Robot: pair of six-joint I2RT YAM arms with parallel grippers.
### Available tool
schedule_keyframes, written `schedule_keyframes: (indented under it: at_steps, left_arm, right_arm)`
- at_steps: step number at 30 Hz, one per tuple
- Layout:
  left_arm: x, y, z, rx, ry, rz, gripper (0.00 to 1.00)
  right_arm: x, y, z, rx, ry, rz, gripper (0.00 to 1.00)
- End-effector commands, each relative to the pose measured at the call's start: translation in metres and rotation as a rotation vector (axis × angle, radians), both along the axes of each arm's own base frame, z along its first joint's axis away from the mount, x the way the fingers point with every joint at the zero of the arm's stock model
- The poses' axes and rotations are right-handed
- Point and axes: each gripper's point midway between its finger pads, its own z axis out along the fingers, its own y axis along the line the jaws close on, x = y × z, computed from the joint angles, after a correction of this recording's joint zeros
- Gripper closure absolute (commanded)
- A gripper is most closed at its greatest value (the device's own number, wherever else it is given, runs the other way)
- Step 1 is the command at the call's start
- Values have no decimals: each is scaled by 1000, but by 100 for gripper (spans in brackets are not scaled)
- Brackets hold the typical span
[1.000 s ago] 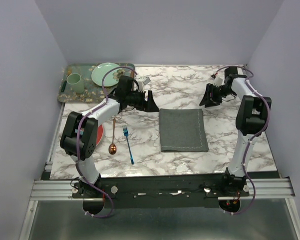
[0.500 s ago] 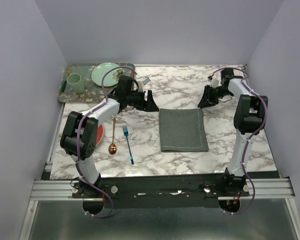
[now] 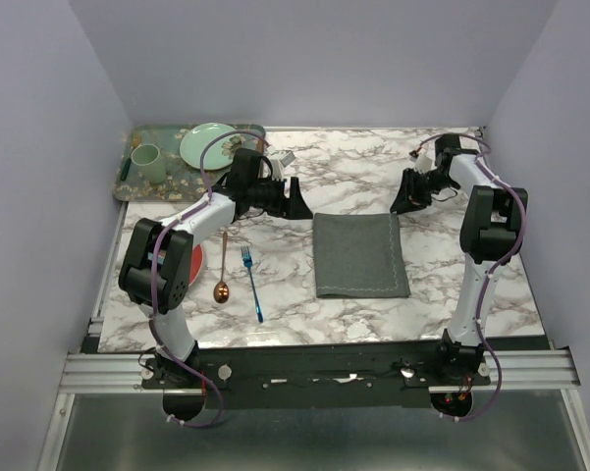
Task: Fold the napkin into a case and place the utensils inside
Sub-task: Move the square-folded napkin to the center of the board.
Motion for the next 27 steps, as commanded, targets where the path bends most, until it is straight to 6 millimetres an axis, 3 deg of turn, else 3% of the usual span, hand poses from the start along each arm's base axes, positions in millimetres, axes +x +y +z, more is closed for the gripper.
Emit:
schedule_keyframes:
  at_steps: [1,5,10,20,27]
  left_arm:
    - [2,-1,0,-11,-8,-11,23]
    - [3,-1,0,-12,-8,-9,23]
    - [5,-1,3,-14,-14,-7,23]
    - [0,1,-3,-7,-4,-3,23]
    - [2,2,-7,-6,7,8,22]
  right_arm:
    - [-8,-1,-5,-22,35,13,66]
    - [-11,-2,-4,-35,33,17,76]
    - [-12,-6,1,-56,25,14,99]
    - [-11,-19,10,-131,-4,6,99]
    - [-7,-29,-11,-193,19,-10,99]
